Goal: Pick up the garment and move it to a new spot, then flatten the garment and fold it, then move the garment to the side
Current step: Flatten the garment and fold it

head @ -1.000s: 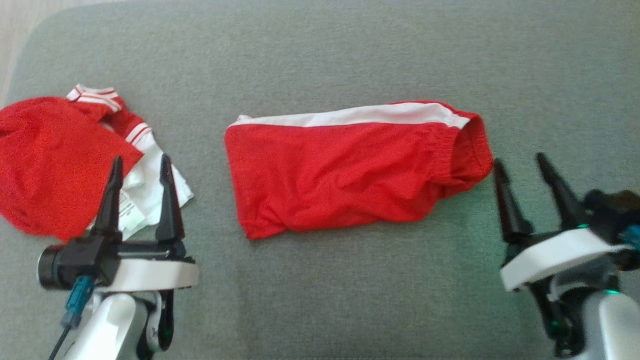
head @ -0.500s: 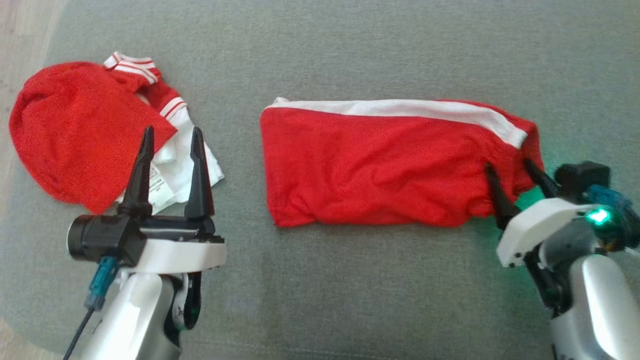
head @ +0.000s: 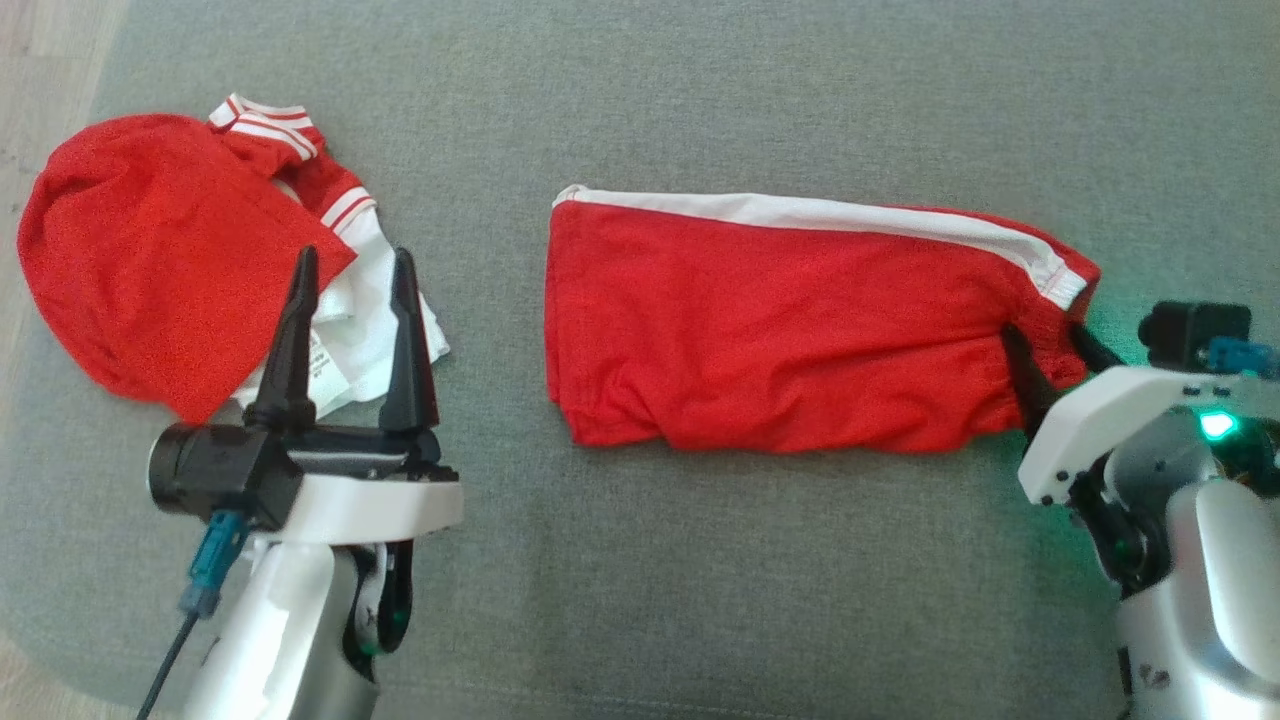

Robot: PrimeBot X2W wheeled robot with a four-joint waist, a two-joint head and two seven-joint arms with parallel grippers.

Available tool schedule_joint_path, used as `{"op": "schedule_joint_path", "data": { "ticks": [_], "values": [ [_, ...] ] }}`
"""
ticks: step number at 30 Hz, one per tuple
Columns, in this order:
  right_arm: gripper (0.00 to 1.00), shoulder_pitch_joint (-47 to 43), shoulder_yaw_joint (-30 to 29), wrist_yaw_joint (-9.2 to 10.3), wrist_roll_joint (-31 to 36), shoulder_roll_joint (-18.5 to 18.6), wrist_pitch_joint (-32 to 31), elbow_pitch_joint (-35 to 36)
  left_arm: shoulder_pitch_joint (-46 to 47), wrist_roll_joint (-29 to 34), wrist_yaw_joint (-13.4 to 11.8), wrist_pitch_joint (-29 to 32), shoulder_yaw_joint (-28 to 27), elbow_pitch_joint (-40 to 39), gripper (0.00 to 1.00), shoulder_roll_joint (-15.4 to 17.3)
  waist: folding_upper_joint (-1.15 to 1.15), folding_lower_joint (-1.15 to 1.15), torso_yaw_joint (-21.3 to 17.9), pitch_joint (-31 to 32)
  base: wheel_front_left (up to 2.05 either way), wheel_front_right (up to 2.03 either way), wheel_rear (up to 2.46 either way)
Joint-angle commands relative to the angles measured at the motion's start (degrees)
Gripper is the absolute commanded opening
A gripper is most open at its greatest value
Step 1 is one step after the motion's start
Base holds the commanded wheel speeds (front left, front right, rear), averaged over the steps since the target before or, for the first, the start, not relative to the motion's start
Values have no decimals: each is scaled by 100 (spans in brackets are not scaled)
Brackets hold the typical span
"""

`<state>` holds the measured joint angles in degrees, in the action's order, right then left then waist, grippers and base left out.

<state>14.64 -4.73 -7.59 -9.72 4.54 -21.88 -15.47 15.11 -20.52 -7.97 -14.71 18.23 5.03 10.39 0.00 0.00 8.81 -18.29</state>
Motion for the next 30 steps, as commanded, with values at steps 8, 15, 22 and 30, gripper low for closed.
{"op": "schedule_joint_path", "data": {
  "ticks": [8, 15, 22, 30],
  "values": [
    [0, -180, 463, 10, -527, 149, -791, 110, 40, 215, 165, -29, -406, -87, 100, -62, 0, 0, -87, 146, 0, 0, 0],
    [0, -559, -73, 10, -552, 484, -894, 1100, -93, 318, 216, -29, -512, -49, 100, -87, 0, 0, -228, 358, 0, 0, 0],
    [0, -553, -271, 10, -1189, 331, -1797, 2093, -184, 365, 252, -29, -551, -11, 100, -80, 0, 0, -384, 541, 0, 0, 0],
    [0, -95, 25, 10, -3843, -161, -3165, 1966, -142, 374, 302, -26, -467, 55, 100, -144, 0, 0, -239, 484, 0, 0, 0]
  ]
}}
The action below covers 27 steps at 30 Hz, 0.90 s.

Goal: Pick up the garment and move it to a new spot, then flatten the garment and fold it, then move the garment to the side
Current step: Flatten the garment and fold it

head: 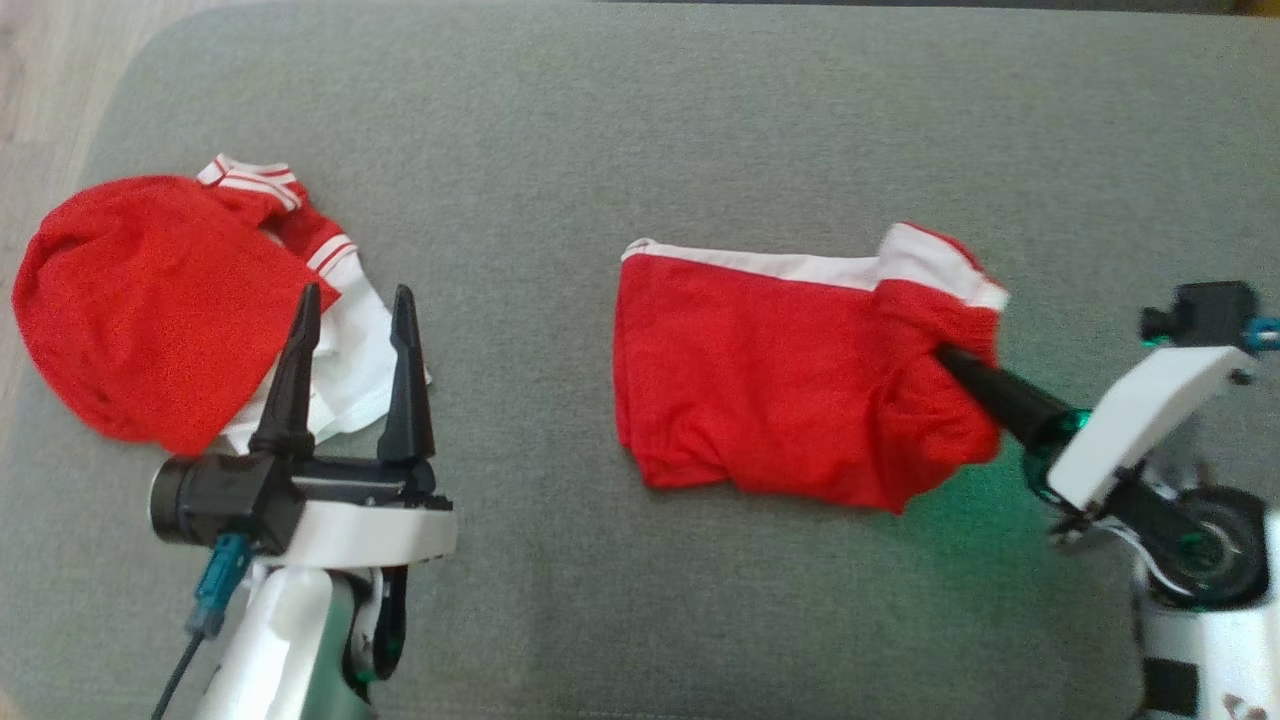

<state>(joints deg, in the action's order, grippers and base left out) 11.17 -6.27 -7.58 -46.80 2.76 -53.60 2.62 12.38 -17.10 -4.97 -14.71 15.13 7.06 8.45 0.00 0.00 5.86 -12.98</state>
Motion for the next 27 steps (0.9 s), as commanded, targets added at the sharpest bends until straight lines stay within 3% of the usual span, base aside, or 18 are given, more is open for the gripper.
{"op": "schedule_joint_path", "data": {
  "ticks": [1, 6, 11, 12, 13, 14, 17, 21, 27],
  "values": [
    [0, 319, 303, 9, -448, 16, 80, -34, 146, 33, 6, -26, -137, -125, 100, 36, 0, 0, 101, -70, 0, 0, 0],
    [0, 749, 1069, 9, -1289, 13, 744, -1052, 242, 29, 34, -27, -50, -41, 100, -42, 0, 0, 358, -219, 0, 0, 0],
    [0, 1236, 1768, 9, -1542, 13, 1519, -1899, 330, 33, 55, -28, -12, 0, 100, -111, 0, 0, 565, -355, 0, 0, 0],
    [25, 1321, 1889, 9, -1567, 12, 1671, -2017, 337, 37, 54, -28, -16, -1, 100, -122, 0, 0, 589, -374, 0, 0, 0],
    [25, 1321, 1889, 9, -1567, 12, 1671, -2017, 337, 37, 54, -28, -16, -1, 100, -122, 0, 0, 589, -374, 0, 0, 0],
    [100, 1393, 2009, 9, -1597, 12, 1812, -2116, 344, 40, 53, -28, -21, -4, 100, -133, 0, 0, 605, -390, 0, 0, 0],
    [100, 1583, 2362, 9, -1347, 12, 2269, -2236, 349, 53, 55, -28, -51, -14, 100, -158, 0, 0, 621, -430, 0, 0, 0],
    [100, 1684, 2810, 9, -687, 14, 3176, -1790, 358, 79, 55, -29, -110, -38, 100, -187, 0, 0, 590, -481, 0, 0, 0],
    [100, 1552, 3283, 9, 592, 531, 4958, -838, 347, 135, 56, -29, -235, -69, 100, -196, 0, 0, 419, -485, 0, 0, 0]
  ]
}}
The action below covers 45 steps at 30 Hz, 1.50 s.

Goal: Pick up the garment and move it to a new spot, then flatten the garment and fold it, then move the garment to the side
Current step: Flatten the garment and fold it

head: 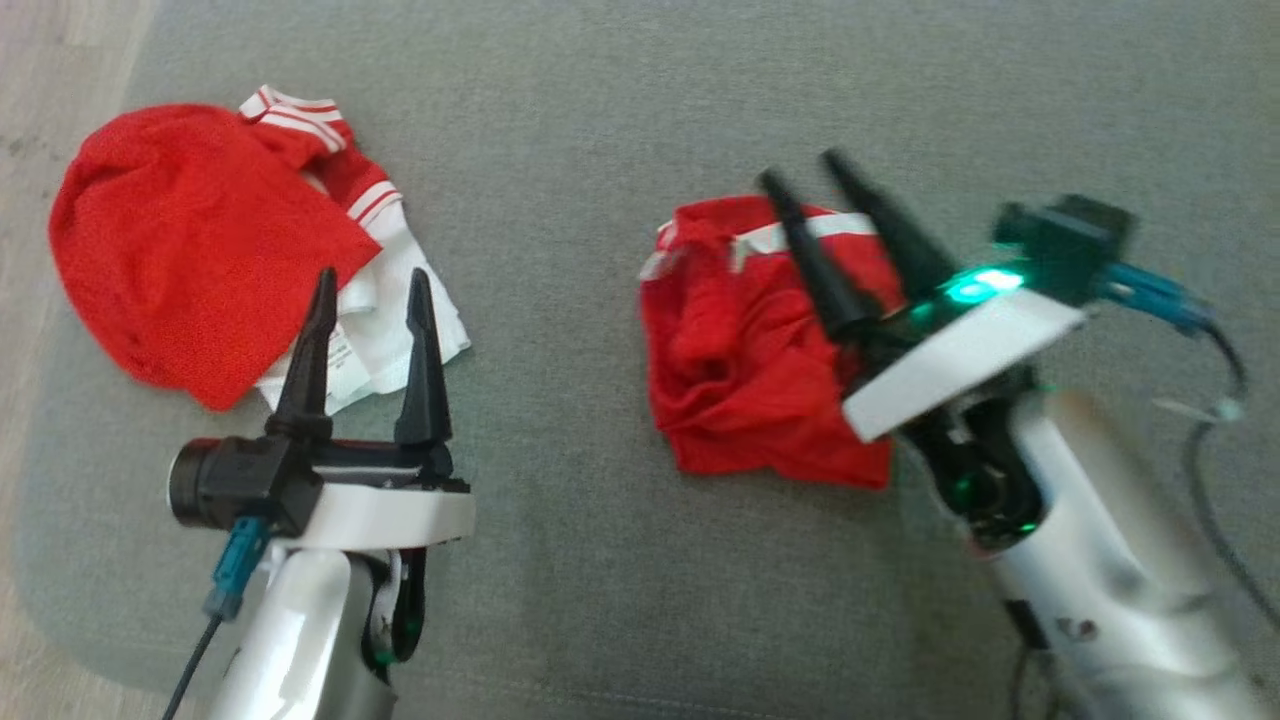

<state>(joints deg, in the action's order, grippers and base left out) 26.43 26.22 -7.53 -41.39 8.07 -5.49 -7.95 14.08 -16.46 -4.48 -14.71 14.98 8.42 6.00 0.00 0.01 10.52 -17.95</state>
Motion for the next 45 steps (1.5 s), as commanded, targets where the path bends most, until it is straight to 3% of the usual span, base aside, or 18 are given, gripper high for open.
{"op": "schedule_joint_path", "data": {
  "ticks": [1, 4, 8, 13, 19, 29, 45],
  "values": [
    [100, -5, -9, 4, 354, 137, 417, 290, 167, 83, 2, -29, -242, -208, 100, 55, 0, -1, -85, 23, 0, 0, 0],
    [100, -248, -368, 4, 1042, 299, 1022, 416, 121, 121, -9, -29, -306, -218, 100, 87, 0, -1, -217, 74, 0, 0, 0],
    [100, -742, -1087, 4, 1751, 327, 1363, 600, 51, 161, -26, -29, -369, -221, 100, 148, 0, -1, -383, 140, 0, 0, 0],
    [100, -1515, -1888, 4, 2403, 223, 1367, 1011, -52, 221, -83, -21, -419, -219, 100, 268, 0, -1, -558, 241, 0, 0, 0],
    [100, -2323, -2350, 4, 2892, -70, 1068, 1655, -284, 327, -175, 162, -424, -172, 100, 479, 0, -1, -731, 511, 0, 0, 0],
    [100, -3216, -2567, 4, 3074, -389, 574, 2194, -926, 326, -244, 414, -377, -131, 100, 674, 0, -1, -758, 1159, 0, 0, 0],
    [100, -3921, -2674, 4, 3035, -514, 236, 2364, -1451, 230, -231, 677, -179, -50, 100, 718, 0, -1, -741, 1711, 0, 0, 0]
  ]
}}
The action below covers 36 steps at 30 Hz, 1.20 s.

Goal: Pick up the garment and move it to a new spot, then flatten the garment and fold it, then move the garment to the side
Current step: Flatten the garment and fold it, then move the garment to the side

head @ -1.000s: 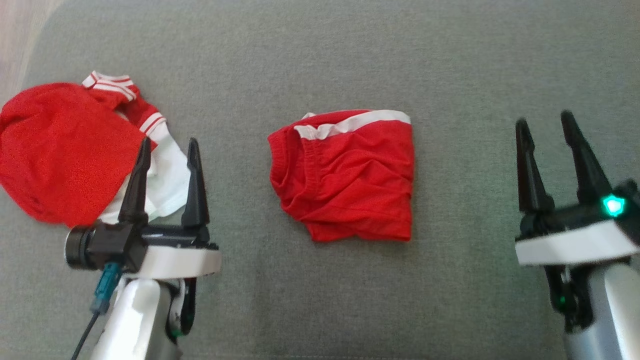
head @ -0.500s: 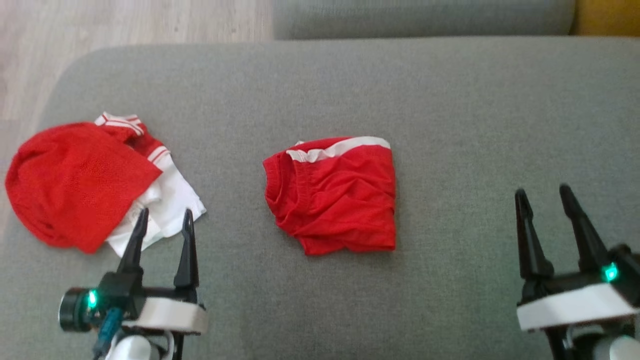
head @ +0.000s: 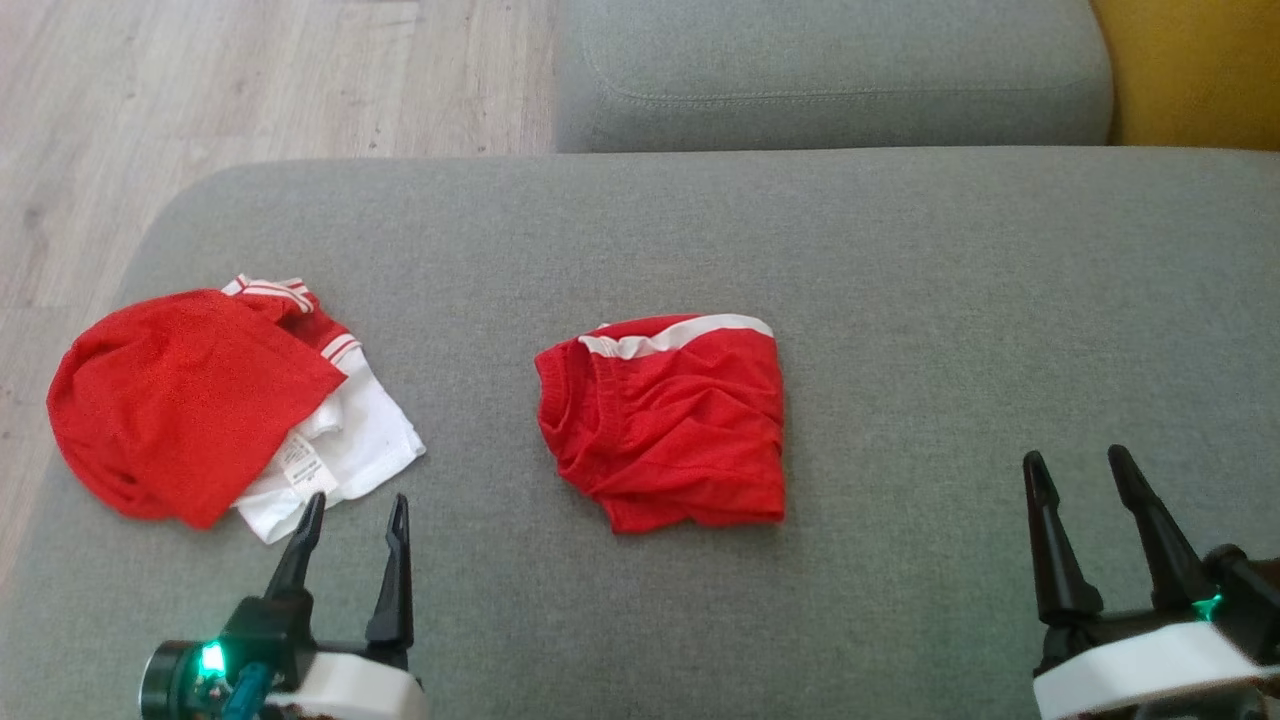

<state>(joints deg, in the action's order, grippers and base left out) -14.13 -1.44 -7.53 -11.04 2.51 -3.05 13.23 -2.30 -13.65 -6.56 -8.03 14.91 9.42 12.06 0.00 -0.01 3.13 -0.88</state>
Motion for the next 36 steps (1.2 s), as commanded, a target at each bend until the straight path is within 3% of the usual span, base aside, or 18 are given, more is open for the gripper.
{"op": "schedule_joint_path", "data": {
  "ticks": [1, 23, 29, 36],
  "values": [
    [100, 118, 89, 4, 1, 41, -22, 260, 171, -57, -24, 18, -164, -153, 100, 113, 0, 1, -3, 18, 0, 0, 0],
    [100, 224, 101, 4, 3, 37, -416, 330, 409, -117, -60, -49, -62, -163, 100, 121, 0, 1, 53, -171, 0, 0, 0],
    [100, 652, 214, 4, -179, 37, -656, -230, 715, -117, -33, -169, -22, -211, 100, 56, 0, 1, 159, -481, 0, 0, 0],
    [100, 1668, 706, 4, -661, 37, -695, -1644, 1258, -84, 38, -385, 115, -135, 100, -137, 0, 1, 484, -932, 0, 0, 0]
  ]
}}
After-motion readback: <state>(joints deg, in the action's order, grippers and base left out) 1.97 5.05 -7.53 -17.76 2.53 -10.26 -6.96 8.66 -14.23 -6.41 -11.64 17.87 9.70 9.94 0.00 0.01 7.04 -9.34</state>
